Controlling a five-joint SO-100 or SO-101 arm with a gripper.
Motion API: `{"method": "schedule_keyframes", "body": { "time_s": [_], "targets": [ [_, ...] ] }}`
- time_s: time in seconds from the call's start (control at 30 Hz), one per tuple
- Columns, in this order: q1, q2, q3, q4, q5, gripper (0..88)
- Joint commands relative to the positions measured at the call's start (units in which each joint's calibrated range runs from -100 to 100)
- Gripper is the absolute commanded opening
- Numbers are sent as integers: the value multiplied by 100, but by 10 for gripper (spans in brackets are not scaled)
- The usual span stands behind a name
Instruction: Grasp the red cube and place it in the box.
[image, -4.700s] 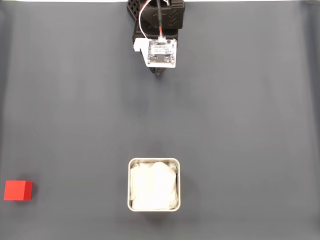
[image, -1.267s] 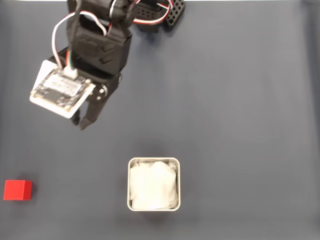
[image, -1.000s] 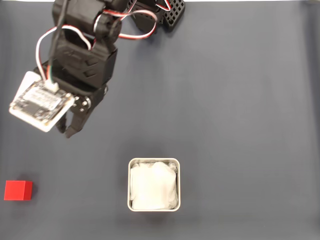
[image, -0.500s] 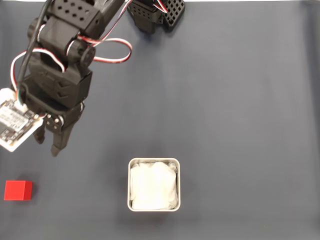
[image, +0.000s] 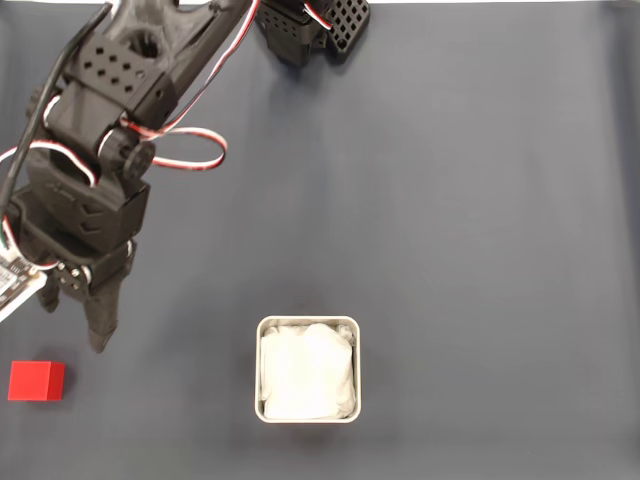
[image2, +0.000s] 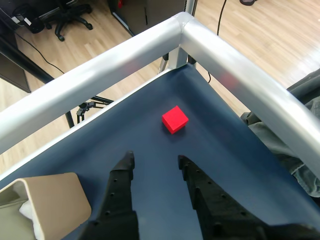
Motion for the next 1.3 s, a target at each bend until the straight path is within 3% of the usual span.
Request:
{"method": "schedule_keyframes", "body": {
  "time_s": [0.0, 0.77, 1.27],
  "targets": [
    [93, 96, -366, -291, 0, 222],
    [363, 1786, -1863, -857, 83, 322],
    [526, 2314, -2036, -1447, 186, 341]
  ]
}}
